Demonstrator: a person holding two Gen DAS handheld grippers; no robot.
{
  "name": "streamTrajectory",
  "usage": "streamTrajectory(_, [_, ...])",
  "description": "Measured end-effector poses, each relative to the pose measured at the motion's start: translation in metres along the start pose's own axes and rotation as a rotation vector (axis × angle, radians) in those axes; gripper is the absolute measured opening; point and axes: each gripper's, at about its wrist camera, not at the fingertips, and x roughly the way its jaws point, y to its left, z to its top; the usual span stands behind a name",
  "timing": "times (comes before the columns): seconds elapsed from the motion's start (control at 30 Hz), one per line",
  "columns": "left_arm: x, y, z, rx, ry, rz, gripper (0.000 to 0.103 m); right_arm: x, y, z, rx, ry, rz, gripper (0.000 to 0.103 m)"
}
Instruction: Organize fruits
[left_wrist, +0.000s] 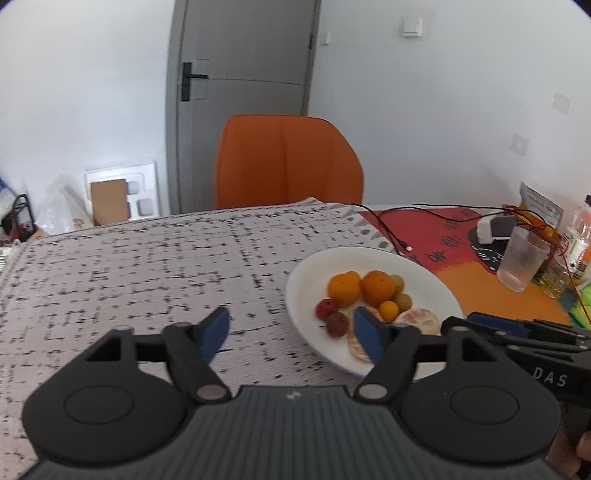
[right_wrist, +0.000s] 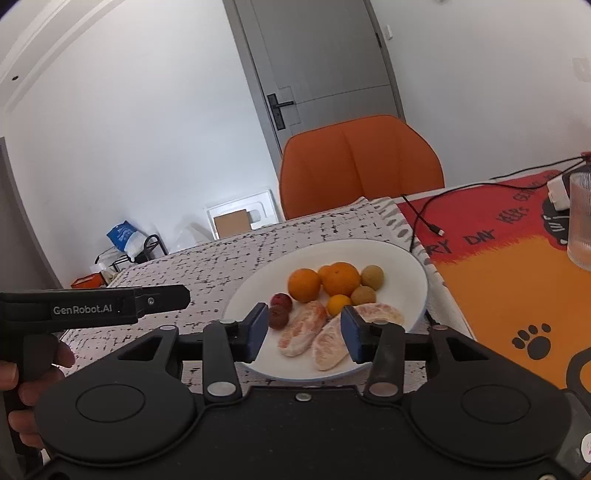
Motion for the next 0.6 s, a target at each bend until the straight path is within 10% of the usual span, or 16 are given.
streamTrajectory(0.6, [-0.063,0.04,-0.009,-0.026,-0.045,0.085,0.1,-0.026,0.048,0.006,-0.056,-0.037,0.044,0.099])
